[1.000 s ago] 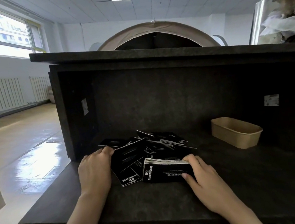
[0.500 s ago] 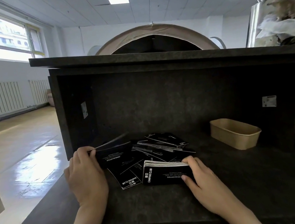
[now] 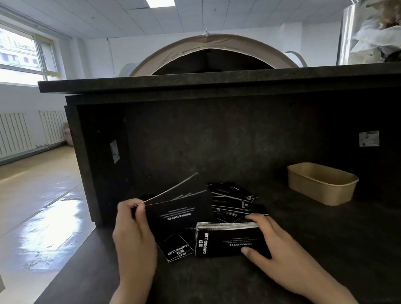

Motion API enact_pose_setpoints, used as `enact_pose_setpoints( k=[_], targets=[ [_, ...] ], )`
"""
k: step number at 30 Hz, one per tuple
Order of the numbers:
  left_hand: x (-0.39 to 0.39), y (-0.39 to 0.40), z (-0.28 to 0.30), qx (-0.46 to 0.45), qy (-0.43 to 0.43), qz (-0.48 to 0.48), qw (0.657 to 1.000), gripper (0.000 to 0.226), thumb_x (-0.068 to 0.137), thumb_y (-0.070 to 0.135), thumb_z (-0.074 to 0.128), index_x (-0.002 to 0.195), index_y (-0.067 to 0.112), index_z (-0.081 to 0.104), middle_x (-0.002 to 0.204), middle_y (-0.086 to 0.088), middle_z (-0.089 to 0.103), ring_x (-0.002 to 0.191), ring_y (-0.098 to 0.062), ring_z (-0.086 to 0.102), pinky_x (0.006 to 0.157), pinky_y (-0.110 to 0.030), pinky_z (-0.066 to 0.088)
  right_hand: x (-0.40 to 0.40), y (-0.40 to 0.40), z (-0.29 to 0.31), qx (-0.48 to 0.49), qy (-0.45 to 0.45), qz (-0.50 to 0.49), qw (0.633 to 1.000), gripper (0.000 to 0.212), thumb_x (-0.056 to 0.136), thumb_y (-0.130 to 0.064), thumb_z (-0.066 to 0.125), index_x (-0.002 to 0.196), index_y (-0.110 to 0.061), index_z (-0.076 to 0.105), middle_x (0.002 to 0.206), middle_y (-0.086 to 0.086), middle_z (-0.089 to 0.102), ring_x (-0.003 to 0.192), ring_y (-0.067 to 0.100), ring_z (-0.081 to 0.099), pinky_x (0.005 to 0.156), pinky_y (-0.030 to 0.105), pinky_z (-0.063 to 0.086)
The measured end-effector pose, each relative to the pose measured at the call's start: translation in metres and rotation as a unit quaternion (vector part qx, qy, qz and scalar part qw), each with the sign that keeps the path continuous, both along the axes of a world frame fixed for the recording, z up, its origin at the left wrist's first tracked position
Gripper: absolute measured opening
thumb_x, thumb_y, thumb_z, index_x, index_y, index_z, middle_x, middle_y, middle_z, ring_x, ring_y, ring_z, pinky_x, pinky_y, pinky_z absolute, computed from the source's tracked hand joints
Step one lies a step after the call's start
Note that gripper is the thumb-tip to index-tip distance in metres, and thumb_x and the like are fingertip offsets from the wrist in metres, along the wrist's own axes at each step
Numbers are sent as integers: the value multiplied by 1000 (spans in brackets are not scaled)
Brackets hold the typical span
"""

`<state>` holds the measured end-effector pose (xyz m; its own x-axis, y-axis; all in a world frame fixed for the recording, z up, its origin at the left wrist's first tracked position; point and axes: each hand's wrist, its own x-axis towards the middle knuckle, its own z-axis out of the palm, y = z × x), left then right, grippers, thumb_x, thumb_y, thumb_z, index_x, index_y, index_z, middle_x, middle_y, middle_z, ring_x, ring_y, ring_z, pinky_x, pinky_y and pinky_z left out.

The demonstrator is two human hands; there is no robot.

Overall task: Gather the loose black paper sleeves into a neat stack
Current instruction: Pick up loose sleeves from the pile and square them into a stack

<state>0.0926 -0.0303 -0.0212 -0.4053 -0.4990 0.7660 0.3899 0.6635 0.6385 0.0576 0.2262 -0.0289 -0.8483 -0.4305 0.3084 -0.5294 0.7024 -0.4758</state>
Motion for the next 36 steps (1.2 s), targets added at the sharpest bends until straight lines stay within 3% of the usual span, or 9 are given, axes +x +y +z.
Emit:
enact_pose_setpoints(
  k=[4,8,12,15,21,26,30,33,36],
  targets=[
    [-4,1,-8,-65,-84,-89,990,14,99,15,45,87,19,51,79,7,59,75,-10,56,65,-24,43,-1,-1,0,1,-8,-4,1000,76,84,-60,55,143,-44,9,149,-20,23,135,7,34,111,31,35],
    [-3,27,-9,-123,-186,-299,928,21,102,30,34,94,25,53,76,5,58,67,-8,53,64,-25,45,-1,-1,0,-18,-20,4,1000,95,86,-55,58,147,-43,-15,154,-23,8,142,3,21,116,26,25],
    [2,48,-10,-15,-203,-398,894,39,96,54,23,112,37,54,102,4,67,96,-9,65,85,-25,52,0,-1,1,-7,-1,9,1000,86,86,-55,58,145,-52,-5,137,-28,21,128,-8,25,106,16,27],
    [-3,48,-13,-137,-175,-293,930,27,93,48,47,120,46,49,110,17,58,111,-2,56,89,-13,45,-2,-2,-1,7,26,-5,1000,58,84,-60,57,131,-50,24,130,-20,38,121,-2,40,102,21,39],
    [-5,51,-18,-295,-206,-250,899,44,93,39,57,135,43,42,120,27,38,112,7,47,99,-12,39,-2,-1,-3,-1,67,9,998,52,81,-55,64,125,-41,39,132,-27,18,118,-4,41,101,19,40],
    [4,53,-11,-270,-230,-236,905,42,95,51,41,137,47,34,121,33,42,113,11,47,98,-13,40,-1,0,-1,-4,68,44,997,52,85,-47,63,132,-41,42,126,-33,28,120,-7,41,105,22,41],
    [7,51,-9,-165,-200,-189,947,47,97,58,18,137,42,37,108,25,59,106,4,55,95,-17,38,0,1,0,-13,43,31,999,46,87,-47,61,128,-41,42,119,-31,30,114,-1,48,99,24,45],
    [-5,36,-14,-84,-152,-75,982,33,102,30,35,131,30,50,112,17,63,108,-4,58,96,-29,46,1,1,-1,-17,43,26,999,41,88,-49,59,124,-41,41,118,-30,29,110,-3,48,94,21,44],
    [-13,29,-21,-133,-254,-18,958,61,87,-2,52,137,33,45,132,11,54,121,-15,52,101,-33,43,2,1,-1,-18,42,22,999,40,88,-50,58,124,-40,41,118,-30,28,108,-2,49,93,22,44]
  ],
)
